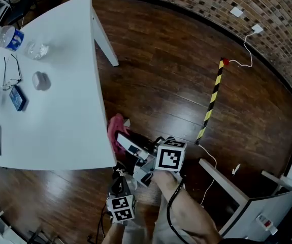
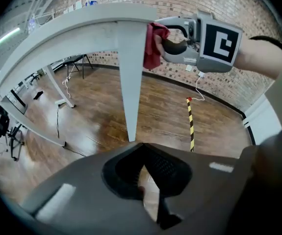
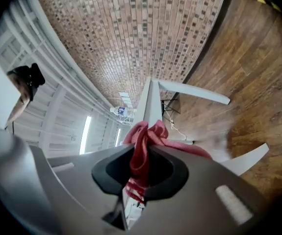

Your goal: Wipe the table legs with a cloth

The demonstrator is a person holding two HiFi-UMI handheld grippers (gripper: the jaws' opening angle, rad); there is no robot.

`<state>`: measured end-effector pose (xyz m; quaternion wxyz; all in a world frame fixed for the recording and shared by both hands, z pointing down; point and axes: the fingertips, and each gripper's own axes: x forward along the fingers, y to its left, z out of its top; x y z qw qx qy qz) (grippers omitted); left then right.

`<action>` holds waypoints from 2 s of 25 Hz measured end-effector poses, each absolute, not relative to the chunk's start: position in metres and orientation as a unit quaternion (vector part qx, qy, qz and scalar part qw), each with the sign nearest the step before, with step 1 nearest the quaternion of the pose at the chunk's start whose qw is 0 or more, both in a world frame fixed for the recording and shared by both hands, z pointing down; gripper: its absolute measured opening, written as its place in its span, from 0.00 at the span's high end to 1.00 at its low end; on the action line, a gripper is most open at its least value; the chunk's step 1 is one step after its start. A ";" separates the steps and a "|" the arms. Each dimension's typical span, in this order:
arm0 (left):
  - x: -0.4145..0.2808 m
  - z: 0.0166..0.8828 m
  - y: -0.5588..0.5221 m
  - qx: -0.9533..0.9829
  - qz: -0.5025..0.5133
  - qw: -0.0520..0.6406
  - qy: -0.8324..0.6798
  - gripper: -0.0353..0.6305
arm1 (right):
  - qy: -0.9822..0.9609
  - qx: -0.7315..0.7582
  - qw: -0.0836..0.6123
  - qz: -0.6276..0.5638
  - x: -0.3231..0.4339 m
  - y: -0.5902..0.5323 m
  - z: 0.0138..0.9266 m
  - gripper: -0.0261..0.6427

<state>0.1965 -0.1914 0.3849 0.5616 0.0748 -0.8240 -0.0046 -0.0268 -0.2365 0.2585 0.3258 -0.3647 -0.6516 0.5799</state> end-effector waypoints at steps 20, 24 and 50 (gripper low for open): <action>0.214 0.173 -0.098 0.270 -0.019 0.452 -0.850 0.94 | -0.794 -0.368 0.452 0.171 0.167 -0.191 0.161 0.91; 0.225 0.139 -0.080 0.285 -0.003 0.434 -0.855 0.94 | -0.810 -0.333 0.453 0.168 0.177 -0.197 0.134 0.91; 0.409 0.061 0.101 0.195 -0.048 0.447 -0.872 0.94 | -0.831 -0.330 0.430 0.121 0.331 -0.067 0.059 0.91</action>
